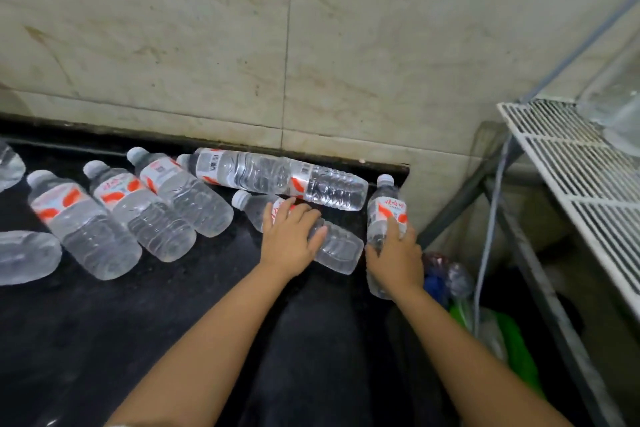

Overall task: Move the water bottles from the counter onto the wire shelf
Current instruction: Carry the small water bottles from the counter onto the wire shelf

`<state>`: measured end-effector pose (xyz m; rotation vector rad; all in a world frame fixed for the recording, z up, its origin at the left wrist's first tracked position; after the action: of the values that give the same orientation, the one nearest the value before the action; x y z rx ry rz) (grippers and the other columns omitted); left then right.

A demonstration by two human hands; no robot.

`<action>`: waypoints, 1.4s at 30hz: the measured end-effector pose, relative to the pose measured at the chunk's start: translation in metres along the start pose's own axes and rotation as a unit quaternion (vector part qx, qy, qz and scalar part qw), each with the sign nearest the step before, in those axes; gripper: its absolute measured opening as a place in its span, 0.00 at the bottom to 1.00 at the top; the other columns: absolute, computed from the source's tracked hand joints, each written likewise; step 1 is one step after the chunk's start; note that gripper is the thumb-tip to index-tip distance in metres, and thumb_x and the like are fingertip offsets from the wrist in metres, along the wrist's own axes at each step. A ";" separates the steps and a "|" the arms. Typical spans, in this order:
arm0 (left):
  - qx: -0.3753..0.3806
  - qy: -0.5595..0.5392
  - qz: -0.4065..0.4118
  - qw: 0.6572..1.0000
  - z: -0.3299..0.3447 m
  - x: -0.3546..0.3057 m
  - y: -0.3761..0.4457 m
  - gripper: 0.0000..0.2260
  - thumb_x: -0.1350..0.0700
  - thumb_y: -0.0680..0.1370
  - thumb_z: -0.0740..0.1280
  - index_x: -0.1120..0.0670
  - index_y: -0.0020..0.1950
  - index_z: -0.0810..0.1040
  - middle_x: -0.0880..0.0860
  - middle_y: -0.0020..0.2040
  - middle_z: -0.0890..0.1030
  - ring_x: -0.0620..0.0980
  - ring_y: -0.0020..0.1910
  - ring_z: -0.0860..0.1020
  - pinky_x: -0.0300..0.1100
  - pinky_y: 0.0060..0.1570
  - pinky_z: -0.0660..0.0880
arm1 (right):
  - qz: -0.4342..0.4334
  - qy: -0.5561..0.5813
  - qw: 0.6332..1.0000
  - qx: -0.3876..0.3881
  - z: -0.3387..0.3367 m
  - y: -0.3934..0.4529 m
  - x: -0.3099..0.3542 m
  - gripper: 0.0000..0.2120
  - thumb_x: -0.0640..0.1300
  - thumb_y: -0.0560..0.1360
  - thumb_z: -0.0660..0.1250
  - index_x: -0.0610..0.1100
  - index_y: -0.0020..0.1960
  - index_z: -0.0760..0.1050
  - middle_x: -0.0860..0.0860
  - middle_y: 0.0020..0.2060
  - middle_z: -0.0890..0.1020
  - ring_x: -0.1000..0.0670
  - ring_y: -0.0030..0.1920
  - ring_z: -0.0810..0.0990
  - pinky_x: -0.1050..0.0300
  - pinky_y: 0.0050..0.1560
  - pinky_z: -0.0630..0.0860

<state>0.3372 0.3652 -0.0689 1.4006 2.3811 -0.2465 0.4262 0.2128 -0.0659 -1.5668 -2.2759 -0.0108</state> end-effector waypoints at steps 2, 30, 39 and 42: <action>0.015 -0.019 0.009 1.000 0.001 -0.003 -0.012 0.29 0.38 0.75 0.44 0.50 0.66 0.70 0.47 0.67 0.69 0.49 0.74 0.53 0.51 0.71 0.38 | -0.022 0.008 1.000 0.003 0.001 -0.009 -0.005 0.33 0.51 0.75 0.62 0.50 0.75 0.50 0.42 0.72 0.56 0.38 0.67 0.64 0.47 0.62 0.68; 0.066 -0.041 -0.403 0.912 -0.004 0.005 -0.223 0.42 0.49 0.72 0.69 0.62 0.73 0.46 0.59 0.69 0.61 0.57 0.68 0.63 0.50 0.63 0.67 | -0.079 -0.109 0.986 0.097 0.033 -0.156 -0.009 0.40 0.54 0.68 0.72 0.42 0.70 0.55 0.43 0.66 0.66 0.44 0.66 0.66 0.49 0.62 0.67; 0.025 -0.069 -0.444 0.893 -0.008 0.017 -0.228 0.32 0.49 0.69 0.71 0.60 0.65 0.60 0.58 0.63 0.66 0.55 0.64 0.66 0.49 0.58 0.71 | -0.058 -0.096 0.992 0.056 0.028 -0.163 -0.013 0.32 0.51 0.68 0.72 0.42 0.65 0.60 0.45 0.63 0.68 0.46 0.65 0.67 0.51 0.60 0.69; 0.041 -0.086 -0.420 0.903 -0.008 0.019 -0.229 0.31 0.50 0.69 0.72 0.60 0.65 0.61 0.57 0.63 0.66 0.55 0.64 0.66 0.48 0.57 0.72 | -0.040 -0.073 0.993 0.078 0.026 -0.164 -0.019 0.33 0.50 0.68 0.72 0.43 0.65 0.60 0.46 0.64 0.67 0.46 0.66 0.65 0.50 0.61 0.69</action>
<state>0.1283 0.2706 -0.0766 0.2651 2.6859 -0.6569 0.2763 0.1392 -0.0620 -1.4384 -2.3842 0.2626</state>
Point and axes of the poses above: each hand's wrist, its own y-axis towards the middle knuckle, its own z-axis out of the palm, x = y × z, the point moved 10 cm from there along y, towards the middle knuckle
